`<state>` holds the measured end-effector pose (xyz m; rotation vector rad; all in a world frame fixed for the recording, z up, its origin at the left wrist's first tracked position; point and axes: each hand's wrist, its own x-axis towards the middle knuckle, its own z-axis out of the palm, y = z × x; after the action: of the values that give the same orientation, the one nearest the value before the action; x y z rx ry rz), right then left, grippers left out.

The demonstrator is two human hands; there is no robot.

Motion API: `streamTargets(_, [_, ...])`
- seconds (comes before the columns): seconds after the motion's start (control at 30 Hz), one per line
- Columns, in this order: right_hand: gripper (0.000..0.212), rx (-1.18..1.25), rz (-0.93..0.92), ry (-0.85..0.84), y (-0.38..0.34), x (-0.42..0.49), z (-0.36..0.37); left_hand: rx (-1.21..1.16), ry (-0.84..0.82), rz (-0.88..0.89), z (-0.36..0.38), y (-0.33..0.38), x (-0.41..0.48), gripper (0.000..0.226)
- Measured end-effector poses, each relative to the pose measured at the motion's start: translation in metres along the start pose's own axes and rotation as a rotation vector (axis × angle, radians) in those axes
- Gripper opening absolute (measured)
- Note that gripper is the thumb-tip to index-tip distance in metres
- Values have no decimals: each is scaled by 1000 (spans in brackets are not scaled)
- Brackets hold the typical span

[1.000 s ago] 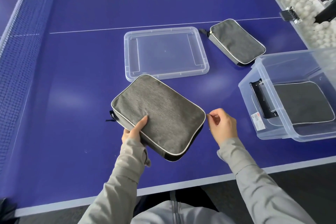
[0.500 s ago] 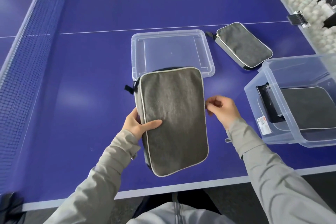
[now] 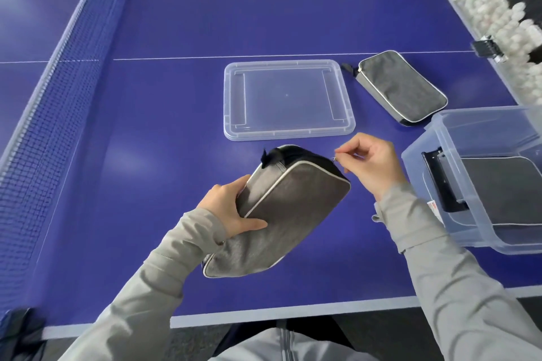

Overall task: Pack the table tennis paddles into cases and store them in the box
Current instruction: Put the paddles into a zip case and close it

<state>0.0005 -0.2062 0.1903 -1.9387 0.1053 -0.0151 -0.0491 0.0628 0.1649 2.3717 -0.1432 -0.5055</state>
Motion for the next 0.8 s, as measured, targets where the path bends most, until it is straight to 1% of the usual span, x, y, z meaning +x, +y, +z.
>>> streamTargets(0.1, [29, 37, -68, -79, -18, -7, 17, 216, -29, -6, -1, 6, 4, 53])
streamTargets(0.17, [30, 37, -107, -137, -26, -14, 28, 308, -36, 0, -1, 7, 6, 48])
streamTargets(0.27, [31, 22, -148, -176, -32, -21, 39, 333, -23, 4, 0, 2, 6, 50])
streamTargets(0.37, [22, -30, -187, -145, -32, -22, 42, 237, 18, -7, 2, -6, 5, 53])
streamTargets(0.47, [6, -52, -153, -101, -30, -22, 49, 81, 90, -58, 6, -14, 3, 55])
streamTargets(0.53, [12, -54, -122, -46, -24, -25, 55, -92, 135, -118, 9, -22, 2, 58])
streamTargets(0.6, [22, -22, -48, 27, -13, -33, 58, -371, 211, -200, 10, -30, 0, 55])
streamTargets(0.7, [38, 85, 190, 127, 7, -52, 62, -818, 411, -308, 12, -39, -1, 47])
streamTargets(0.77, [48, 186, 370, 136, 19, -69, 68, -1083, 510, -408, 14, -44, 3, 48])
streamTargets(0.8, [51, 251, 451, 116, 23, -78, 73, -1219, 528, -453, 15, -45, 7, 52])
